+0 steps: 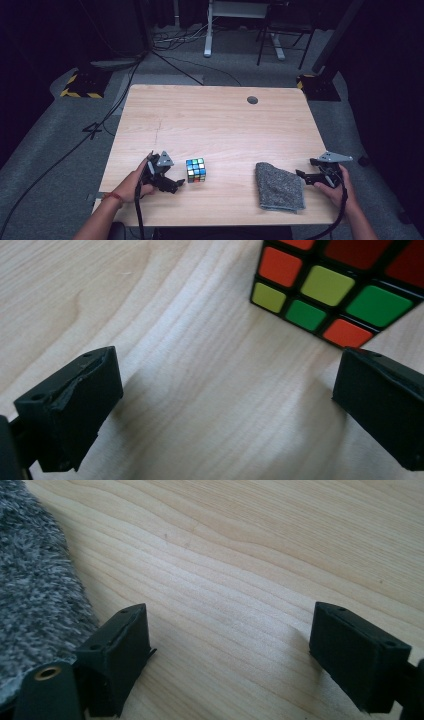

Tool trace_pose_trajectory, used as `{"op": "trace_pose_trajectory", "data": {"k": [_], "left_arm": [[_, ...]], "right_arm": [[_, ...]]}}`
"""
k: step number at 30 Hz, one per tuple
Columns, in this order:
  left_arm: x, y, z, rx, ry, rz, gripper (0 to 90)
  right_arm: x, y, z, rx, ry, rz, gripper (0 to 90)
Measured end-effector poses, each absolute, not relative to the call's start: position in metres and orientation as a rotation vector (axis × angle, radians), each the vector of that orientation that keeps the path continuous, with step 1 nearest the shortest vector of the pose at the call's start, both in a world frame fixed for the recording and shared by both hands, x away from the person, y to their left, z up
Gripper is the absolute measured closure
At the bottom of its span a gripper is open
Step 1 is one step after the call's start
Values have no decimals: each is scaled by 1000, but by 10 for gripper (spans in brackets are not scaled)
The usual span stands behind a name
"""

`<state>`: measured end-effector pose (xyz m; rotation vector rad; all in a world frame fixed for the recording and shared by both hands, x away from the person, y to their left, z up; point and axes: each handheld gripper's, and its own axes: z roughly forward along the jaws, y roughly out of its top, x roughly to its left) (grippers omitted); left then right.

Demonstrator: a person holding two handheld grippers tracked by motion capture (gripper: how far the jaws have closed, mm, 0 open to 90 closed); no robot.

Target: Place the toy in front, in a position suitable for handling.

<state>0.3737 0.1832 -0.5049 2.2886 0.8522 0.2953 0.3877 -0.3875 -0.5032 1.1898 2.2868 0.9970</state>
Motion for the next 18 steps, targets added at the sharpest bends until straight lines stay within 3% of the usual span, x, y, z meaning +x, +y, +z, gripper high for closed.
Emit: {"op": "trace_pose_trajectory", "data": {"k": [10, 12, 18], "left_arm": [[379, 188, -505, 2323, 721, 248, 3], [375, 187, -505, 2342, 638, 218, 1], [370, 182, -505, 2344, 619, 205, 0]], "right_arm": [[387, -386, -502, 1199, 2304, 978, 153], [386, -385, -497, 1178, 2345, 995, 180], [373, -370, -477, 1034, 2386, 1102, 267]]}}
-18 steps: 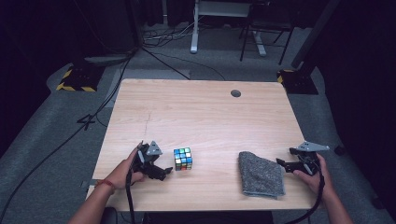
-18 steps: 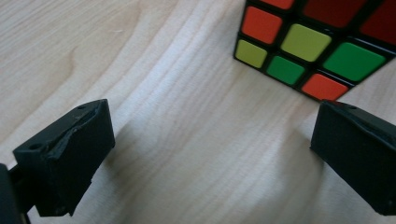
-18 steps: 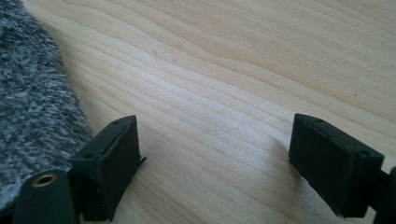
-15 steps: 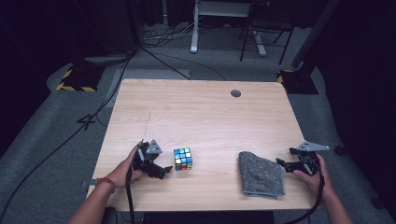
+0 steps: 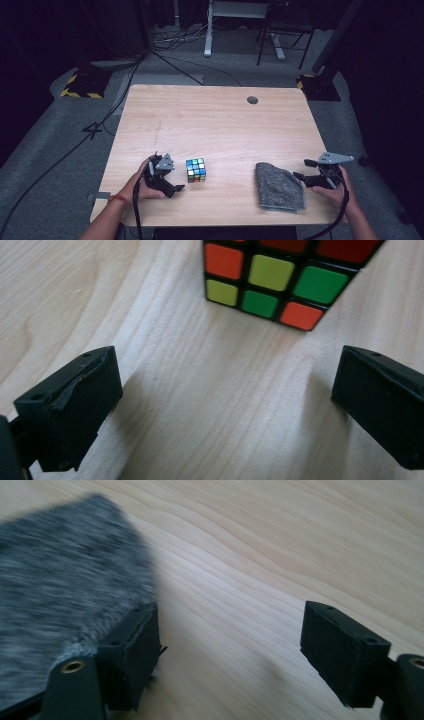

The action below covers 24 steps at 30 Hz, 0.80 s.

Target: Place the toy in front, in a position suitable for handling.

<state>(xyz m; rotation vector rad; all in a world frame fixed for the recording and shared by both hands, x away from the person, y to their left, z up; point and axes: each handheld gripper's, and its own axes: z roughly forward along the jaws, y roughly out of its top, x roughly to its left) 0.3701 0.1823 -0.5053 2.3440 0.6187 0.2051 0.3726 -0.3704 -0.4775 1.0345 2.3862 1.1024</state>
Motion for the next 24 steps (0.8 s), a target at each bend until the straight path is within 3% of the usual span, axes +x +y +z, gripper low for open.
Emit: {"op": "trace_pose_trajectory", "data": {"k": [11, 15, 24], "left_arm": [[370, 166, -505, 2357, 564, 184, 1], [373, 156, -505, 2360, 547, 177, 3], [386, 140, -505, 2352, 532, 146, 6]], "right_arm": [[343, -314, -453, 741, 2514, 1159, 308], [338, -294, -469, 675, 2599, 1107, 328], [347, -292, -490, 717, 2650, 1065, 338]]}}
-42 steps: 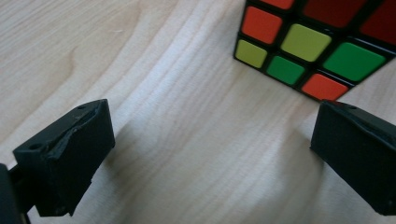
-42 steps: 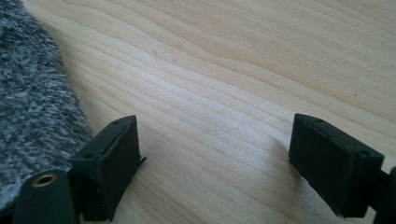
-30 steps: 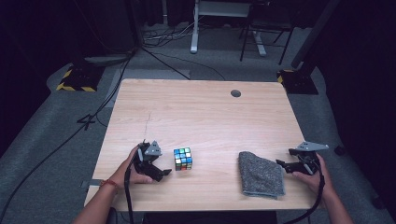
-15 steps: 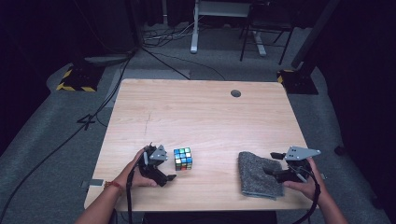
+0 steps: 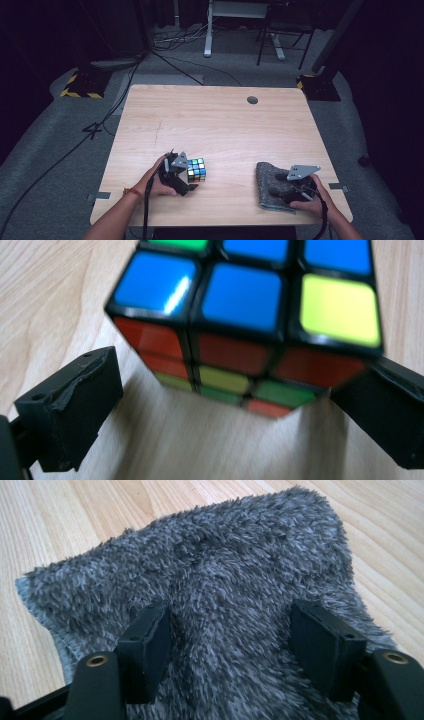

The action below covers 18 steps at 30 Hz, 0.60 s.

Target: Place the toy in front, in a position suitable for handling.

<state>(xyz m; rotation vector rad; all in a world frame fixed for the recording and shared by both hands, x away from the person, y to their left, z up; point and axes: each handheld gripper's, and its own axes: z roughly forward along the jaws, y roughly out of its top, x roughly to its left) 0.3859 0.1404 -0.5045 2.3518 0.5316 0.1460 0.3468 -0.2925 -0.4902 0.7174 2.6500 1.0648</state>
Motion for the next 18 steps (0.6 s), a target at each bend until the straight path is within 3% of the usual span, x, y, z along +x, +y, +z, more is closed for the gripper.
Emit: {"op": "trace_pose_trajectory", "data": {"k": [2, 9, 18], "left_arm": [[387, 139, -504, 2353, 520, 155, 11], [389, 139, -503, 2319, 466, 157, 231], [389, 139, -501, 2283, 452, 167, 305]], "right_arm": [[347, -293, -491, 721, 2649, 1065, 338], [354, -298, -493, 740, 2644, 1060, 340], [359, -305, -494, 783, 2611, 1061, 338]]}}
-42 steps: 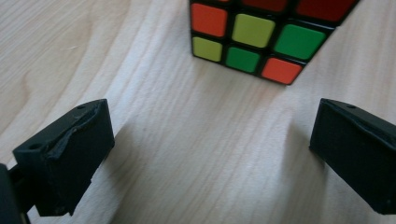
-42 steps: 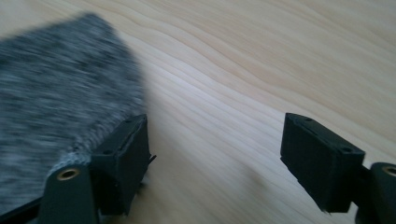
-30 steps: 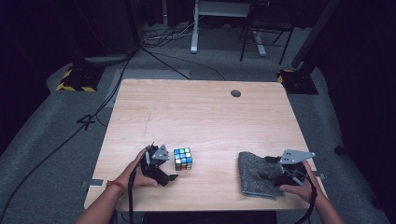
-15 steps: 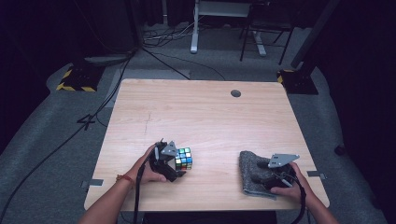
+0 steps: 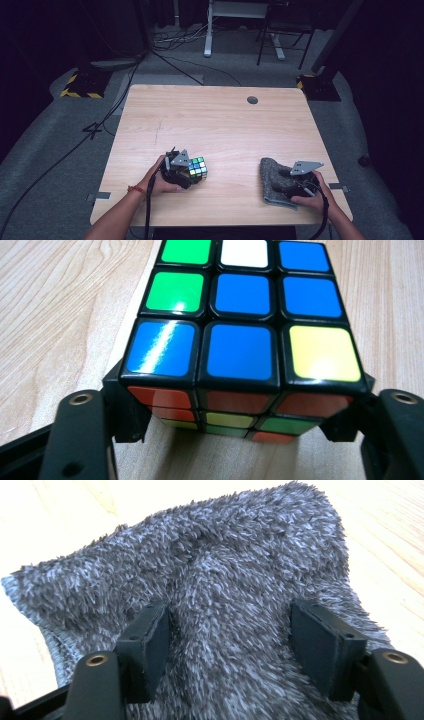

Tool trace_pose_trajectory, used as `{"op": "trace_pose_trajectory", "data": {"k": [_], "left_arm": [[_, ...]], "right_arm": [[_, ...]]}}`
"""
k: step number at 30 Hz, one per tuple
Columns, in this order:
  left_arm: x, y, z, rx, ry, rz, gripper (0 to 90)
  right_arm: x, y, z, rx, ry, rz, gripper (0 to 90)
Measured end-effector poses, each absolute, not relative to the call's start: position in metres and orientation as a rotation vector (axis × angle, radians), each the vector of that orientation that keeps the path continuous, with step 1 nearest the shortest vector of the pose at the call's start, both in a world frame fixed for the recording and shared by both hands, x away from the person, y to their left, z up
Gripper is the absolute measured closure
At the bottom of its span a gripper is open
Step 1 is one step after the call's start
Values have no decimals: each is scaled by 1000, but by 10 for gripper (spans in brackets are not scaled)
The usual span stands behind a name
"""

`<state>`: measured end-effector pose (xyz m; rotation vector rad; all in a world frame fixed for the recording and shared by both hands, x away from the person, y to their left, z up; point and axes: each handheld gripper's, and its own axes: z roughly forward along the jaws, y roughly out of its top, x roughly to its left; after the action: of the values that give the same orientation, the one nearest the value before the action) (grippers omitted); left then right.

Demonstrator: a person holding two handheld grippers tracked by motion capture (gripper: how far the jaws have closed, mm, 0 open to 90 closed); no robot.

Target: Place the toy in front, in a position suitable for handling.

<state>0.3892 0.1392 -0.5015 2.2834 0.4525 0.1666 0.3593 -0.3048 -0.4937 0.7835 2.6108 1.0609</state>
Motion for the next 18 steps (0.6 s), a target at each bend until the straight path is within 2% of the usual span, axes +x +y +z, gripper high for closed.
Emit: {"op": "trace_pose_trajectory", "data": {"k": [8, 18], "left_arm": [[388, 135, -500, 2298, 395, 154, 326], [377, 100, -499, 2328, 260, 71, 331]], "right_arm": [[360, -306, -494, 779, 2607, 1072, 337], [359, -305, -494, 781, 2596, 1059, 335]]}}
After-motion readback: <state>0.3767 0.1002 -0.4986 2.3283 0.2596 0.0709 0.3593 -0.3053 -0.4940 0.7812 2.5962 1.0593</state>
